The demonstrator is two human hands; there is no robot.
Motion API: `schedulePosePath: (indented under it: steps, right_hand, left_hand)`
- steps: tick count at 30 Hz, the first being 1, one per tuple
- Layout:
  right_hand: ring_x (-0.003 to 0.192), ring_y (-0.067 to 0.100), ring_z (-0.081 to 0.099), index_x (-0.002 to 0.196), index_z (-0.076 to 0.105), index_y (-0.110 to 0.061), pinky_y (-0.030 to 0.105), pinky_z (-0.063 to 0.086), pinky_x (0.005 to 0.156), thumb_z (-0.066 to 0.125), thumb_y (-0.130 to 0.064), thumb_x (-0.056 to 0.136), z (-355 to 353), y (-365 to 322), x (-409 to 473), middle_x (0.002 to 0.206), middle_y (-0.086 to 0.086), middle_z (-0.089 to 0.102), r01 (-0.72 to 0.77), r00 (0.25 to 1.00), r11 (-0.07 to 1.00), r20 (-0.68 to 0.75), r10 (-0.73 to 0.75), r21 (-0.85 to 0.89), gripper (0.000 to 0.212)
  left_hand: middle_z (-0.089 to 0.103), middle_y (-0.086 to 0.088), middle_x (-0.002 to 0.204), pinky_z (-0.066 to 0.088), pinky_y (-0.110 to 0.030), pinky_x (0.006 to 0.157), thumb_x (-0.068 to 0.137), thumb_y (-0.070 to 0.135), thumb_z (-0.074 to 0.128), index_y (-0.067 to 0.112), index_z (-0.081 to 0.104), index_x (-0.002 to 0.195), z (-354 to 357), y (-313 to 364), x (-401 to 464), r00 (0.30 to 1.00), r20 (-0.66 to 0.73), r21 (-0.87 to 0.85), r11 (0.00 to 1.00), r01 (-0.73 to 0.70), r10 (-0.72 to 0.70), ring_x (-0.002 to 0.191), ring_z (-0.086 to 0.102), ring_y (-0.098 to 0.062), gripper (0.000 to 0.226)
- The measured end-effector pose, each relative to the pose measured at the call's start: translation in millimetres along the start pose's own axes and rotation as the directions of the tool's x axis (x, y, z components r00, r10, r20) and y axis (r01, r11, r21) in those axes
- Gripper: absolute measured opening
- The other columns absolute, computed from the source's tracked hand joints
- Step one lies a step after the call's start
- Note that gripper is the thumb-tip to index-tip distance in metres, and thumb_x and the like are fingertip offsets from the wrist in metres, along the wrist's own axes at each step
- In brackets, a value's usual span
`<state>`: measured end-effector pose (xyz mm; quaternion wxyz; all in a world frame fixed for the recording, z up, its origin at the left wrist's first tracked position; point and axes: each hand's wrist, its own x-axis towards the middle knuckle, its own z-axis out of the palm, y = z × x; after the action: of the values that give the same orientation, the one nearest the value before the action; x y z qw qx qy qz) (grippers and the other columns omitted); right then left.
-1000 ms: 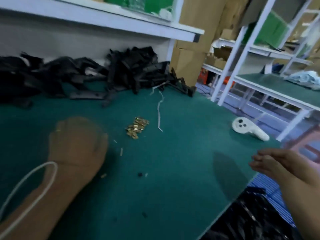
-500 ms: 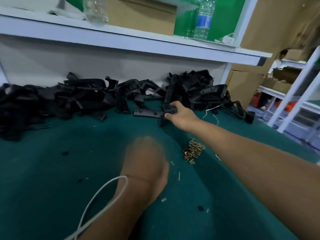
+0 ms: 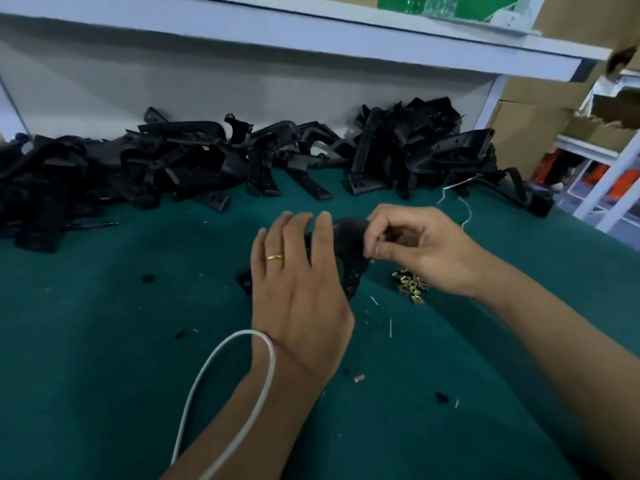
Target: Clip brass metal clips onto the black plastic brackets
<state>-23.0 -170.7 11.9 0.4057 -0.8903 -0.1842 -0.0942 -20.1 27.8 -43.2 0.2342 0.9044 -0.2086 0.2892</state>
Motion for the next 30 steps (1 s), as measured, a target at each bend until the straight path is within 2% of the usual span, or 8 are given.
schedulePosePath:
  steps: [7,10,13,17,20,23,26,30]
  right_hand:
    - [0.089,0.021,0.068,0.104,0.066,-0.007,0.034,0.057,0.087,0.062,0.013,0.096,-9.4,17.1,-18.2,0.1,0.007,0.071,-0.02,0.998,0.992,-0.064,0.028,0.121,0.021]
    - [0.092,0.017,0.071,0.105,0.074,-0.02,0.039,0.057,0.088,0.072,-0.003,0.096,-25.2,31.2,-23.2,0.103,-0.008,0.074,-0.073,0.982,0.986,-0.186,0.045,-0.149,0.019]
    - [0.1,0.009,0.062,0.098,0.079,-0.031,0.035,0.05,0.09,0.08,-0.026,0.09,-35.1,40.5,-26.5,0.1,-0.013,0.069,-0.178,0.983,0.909,-0.025,0.182,-0.377,0.01]
    - [0.112,0.007,0.054,0.097,0.08,-0.034,0.024,0.038,0.103,0.085,-0.035,0.084,-29.1,44.9,-24.9,0.105,-0.014,0.064,-0.17,0.971,0.876,0.077,0.228,-0.452,0.014]
    - [0.114,0.009,0.052,0.091,0.075,-0.036,0.028,0.039,0.104,0.086,-0.033,0.082,-29.3,43.3,-23.8,0.106,-0.015,0.064,-0.164,0.973,0.875,0.073,0.22,-0.455,0.015]
    - [0.107,0.008,0.061,0.088,0.069,-0.033,0.041,0.048,0.1,0.083,-0.026,0.087,-25.4,43.5,-25.3,0.102,-0.013,0.071,-0.221,0.969,0.909,0.03,0.247,-0.353,0.016]
    - [0.095,0.023,0.071,0.099,0.064,-0.013,0.043,0.057,0.093,0.073,-0.011,0.096,-15.4,40.3,-24.2,0.097,0.003,0.077,-0.187,0.982,0.982,0.0,0.187,0.005,0.009]
    - [0.08,0.033,0.073,0.108,0.058,0.002,0.048,0.064,0.079,0.066,-0.003,0.097,-3.8,35.6,-19.8,0.087,0.011,0.069,-0.121,0.988,0.929,-0.049,0.147,0.35,0.015]
  left_hand:
    - [0.053,-0.006,0.128,0.037,-0.045,0.095,0.102,0.024,0.049,0.027,0.02,0.161,12.1,-7.4,3.0,0.975,0.199,0.189,0.98,0.062,-0.1,0.12,0.047,-0.032,0.065]
    - [0.055,-0.008,0.119,0.037,-0.042,0.088,0.101,0.015,0.054,0.024,0.029,0.159,10.6,-10.3,2.8,0.982,0.124,0.149,0.982,0.12,-0.139,0.112,0.051,-0.032,0.063]
    - [0.056,-0.009,0.114,0.038,-0.043,0.085,0.1,0.011,0.056,0.022,0.033,0.158,10.1,-8.4,1.3,0.984,0.088,0.136,0.981,0.141,-0.154,0.106,0.052,-0.033,0.064]
    - [0.056,-0.011,0.11,0.04,-0.044,0.082,0.098,0.008,0.058,0.02,0.037,0.157,9.2,-8.0,1.7,0.983,0.07,0.121,0.979,0.162,-0.171,0.101,0.053,-0.033,0.063]
    - [0.056,-0.011,0.11,0.041,-0.044,0.081,0.097,0.008,0.058,0.019,0.038,0.156,9.3,-8.3,1.8,0.982,0.073,0.121,0.979,0.163,-0.173,0.099,0.053,-0.033,0.063]
    - [0.056,-0.009,0.112,0.04,-0.043,0.083,0.099,0.011,0.056,0.022,0.034,0.158,11.3,-9.8,2.1,0.981,0.07,0.126,0.977,0.17,-0.18,0.101,0.053,-0.031,0.064]
    - [0.056,-0.007,0.116,0.039,-0.041,0.086,0.099,0.014,0.055,0.024,0.032,0.158,11.9,-11.3,2.7,0.982,0.067,0.121,0.978,0.17,-0.179,0.105,0.053,-0.03,0.065]
    - [0.055,-0.005,0.119,0.038,-0.041,0.09,0.1,0.016,0.052,0.026,0.03,0.158,12.1,-11.3,2.6,0.981,0.067,0.128,0.977,0.17,-0.18,0.109,0.053,-0.029,0.063]
